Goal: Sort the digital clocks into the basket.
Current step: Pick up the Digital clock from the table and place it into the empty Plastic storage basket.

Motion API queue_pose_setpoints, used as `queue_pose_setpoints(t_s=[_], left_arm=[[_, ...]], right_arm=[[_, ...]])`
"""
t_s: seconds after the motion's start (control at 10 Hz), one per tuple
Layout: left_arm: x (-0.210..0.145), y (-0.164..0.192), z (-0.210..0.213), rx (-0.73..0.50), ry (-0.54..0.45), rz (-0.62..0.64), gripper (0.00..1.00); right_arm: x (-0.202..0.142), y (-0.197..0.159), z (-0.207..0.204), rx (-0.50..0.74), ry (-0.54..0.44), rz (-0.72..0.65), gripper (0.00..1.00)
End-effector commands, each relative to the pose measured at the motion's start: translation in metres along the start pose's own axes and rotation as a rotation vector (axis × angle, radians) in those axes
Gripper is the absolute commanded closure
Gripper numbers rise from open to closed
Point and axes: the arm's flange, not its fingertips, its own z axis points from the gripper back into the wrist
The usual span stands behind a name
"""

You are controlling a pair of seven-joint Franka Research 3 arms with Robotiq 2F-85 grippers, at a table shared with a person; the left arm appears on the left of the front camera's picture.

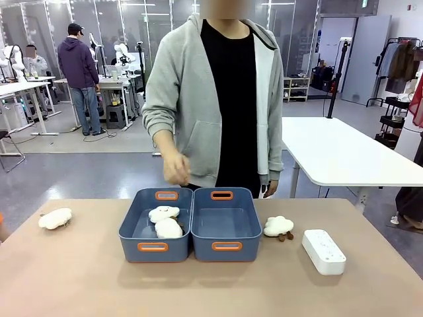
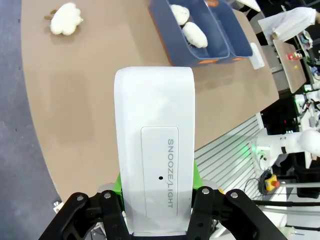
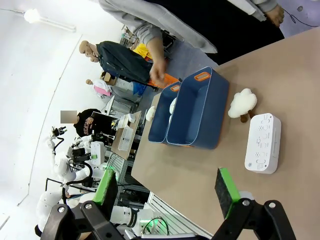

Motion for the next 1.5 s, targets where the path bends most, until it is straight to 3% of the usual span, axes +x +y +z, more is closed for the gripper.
queue_pose_setpoints(t_s=[0.0,0.4,0.6,0.9,1.0,1.4], left_arm=[[0.036,-0.020,-0.022,-0.011,-0.028,-0.088,1.00],[0.111,-0.133,-0.103,-0.033,0.050,-0.314,1.00],[0.145,-0.203,-0.168,0.147,0.088,-0.477,1.00],[0.152,-0.308,-0.268,0.246,0.115,-0.698,1.00],[0.153,-0.329,-0.296,0.261,0.156,-0.757,1.00],[0.173,-0.382,-0.411,0.320,0.158,-1.102,1.00]], right_arm=[[0.000,0.002,0.001,0.007,0.001,0.013,0.00],[0.000,0.002,0.001,0.007,0.001,0.013,0.00],[0.000,0.002,0.001,0.007,0.001,0.013,0.00],[0.000,0.002,0.001,0.007,0.001,0.013,0.00],[0.000,0.002,0.001,0.007,0.001,0.013,0.00],[0.000,0.002,0.001,0.007,0.001,0.013,0.00]])
